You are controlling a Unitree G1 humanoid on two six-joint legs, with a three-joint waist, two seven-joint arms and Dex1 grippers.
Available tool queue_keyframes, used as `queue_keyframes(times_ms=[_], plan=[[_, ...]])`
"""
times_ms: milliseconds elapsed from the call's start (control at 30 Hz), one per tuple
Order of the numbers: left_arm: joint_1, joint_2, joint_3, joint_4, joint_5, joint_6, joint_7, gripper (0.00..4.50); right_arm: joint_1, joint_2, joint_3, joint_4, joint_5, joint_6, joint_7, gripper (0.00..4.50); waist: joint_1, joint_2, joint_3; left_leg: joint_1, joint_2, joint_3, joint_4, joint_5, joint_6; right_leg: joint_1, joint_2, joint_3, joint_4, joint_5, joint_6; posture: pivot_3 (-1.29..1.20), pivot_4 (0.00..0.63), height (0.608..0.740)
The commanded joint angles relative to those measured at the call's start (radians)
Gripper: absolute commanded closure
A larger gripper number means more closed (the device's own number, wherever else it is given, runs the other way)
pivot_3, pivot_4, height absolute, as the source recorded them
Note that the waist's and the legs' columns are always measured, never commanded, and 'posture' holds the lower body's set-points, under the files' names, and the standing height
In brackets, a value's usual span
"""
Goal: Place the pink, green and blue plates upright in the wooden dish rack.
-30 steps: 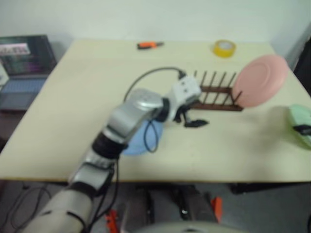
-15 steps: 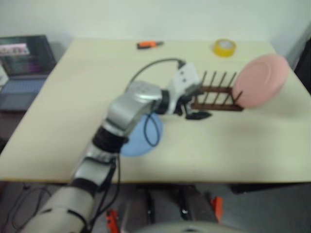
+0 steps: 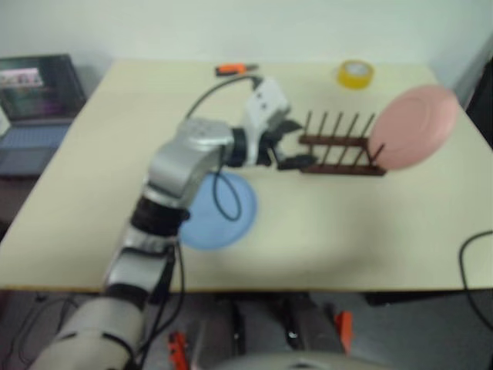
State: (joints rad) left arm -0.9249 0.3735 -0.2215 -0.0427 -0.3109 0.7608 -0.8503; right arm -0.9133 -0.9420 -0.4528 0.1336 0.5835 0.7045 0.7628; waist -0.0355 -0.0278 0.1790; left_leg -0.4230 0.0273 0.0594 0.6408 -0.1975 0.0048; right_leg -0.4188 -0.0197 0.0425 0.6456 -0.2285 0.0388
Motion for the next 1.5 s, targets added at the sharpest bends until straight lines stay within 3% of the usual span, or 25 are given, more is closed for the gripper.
queue_keyframes(times_ms=[33,500,833,1500], plan=[[-0.010,0.025,0.038,-0.021,0.015,-0.005,0.036,0.42,-0.047,0.050,-0.016,-0.044,0.094,0.007,0.013,4.46,0.003,0.000,0.000,-0.001,0.000,0.000,0.000,0.000,0.000,-0.001,0.000,0.000,0.000,0.000,0.001,0.00,0.150,0.740],[0.078,0.083,0.065,-0.160,-0.003,0.092,0.104,0.42,-0.055,0.223,-0.059,0.053,0.408,0.239,0.010,4.46,0.005,0.000,0.000,-0.004,0.001,-0.001,0.001,0.000,0.000,-0.003,0.000,-0.001,0.000,0.001,0.001,0.00,0.150,0.740],[0.099,0.119,0.088,-0.227,-0.023,0.155,0.137,0.42,-0.033,0.268,-0.108,0.175,0.478,0.262,0.005,4.46,0.004,0.000,0.000,-0.004,0.001,-0.001,0.001,0.000,0.000,-0.003,0.000,-0.001,0.000,0.001,0.001,0.00,0.150,0.740],[0.122,0.144,0.096,-0.289,-0.060,0.223,0.179,0.42,0.070,0.324,-0.148,0.133,0.553,0.270,-0.079,4.46,0.004,0.000,0.000,-0.005,0.001,-0.001,0.002,0.000,0.000,-0.003,0.000,-0.001,0.000,0.002,0.002,0.00,0.150,0.740]])
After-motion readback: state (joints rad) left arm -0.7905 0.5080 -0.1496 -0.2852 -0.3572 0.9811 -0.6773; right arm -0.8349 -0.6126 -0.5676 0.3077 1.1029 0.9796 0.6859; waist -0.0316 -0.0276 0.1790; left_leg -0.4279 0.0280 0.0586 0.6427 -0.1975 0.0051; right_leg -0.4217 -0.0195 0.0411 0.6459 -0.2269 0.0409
